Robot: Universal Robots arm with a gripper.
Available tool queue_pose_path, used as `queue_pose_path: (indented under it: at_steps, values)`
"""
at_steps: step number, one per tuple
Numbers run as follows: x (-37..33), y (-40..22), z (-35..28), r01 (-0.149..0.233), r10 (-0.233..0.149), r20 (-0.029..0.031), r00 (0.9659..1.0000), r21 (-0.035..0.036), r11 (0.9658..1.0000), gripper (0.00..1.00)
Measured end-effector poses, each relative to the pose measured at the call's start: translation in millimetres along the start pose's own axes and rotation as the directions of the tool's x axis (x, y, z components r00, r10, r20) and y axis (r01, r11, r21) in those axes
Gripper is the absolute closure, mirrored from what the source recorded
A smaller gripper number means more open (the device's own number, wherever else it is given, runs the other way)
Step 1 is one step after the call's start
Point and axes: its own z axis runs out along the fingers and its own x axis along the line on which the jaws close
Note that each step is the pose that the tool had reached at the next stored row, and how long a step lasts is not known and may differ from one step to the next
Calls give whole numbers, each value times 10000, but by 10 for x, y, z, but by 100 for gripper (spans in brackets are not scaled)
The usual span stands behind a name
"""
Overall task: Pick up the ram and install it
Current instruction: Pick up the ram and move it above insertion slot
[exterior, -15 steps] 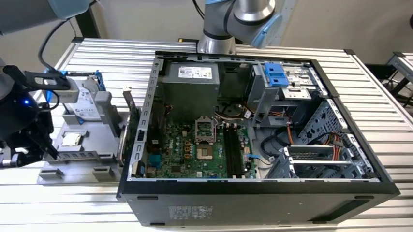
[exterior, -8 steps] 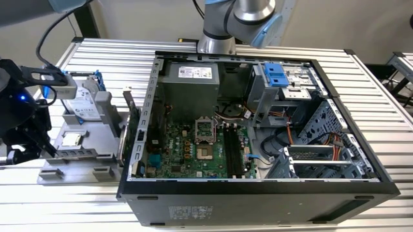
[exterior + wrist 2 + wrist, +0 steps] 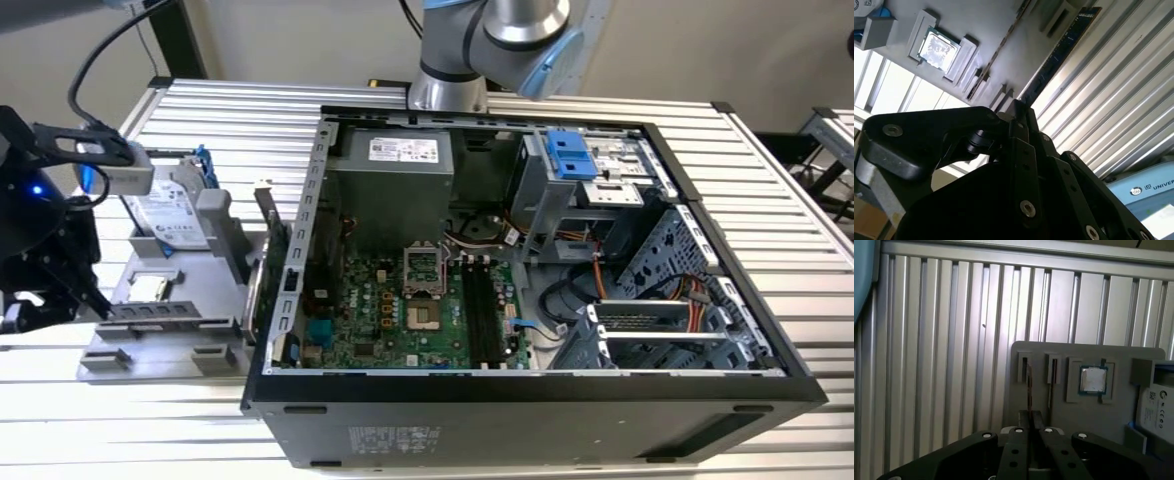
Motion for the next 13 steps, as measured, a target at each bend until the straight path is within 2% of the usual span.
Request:
queue_pose_path:
  at_steps: [13]
  values:
    - [-5, 1, -154, 0, 0, 0, 10000, -1, 10000, 100]
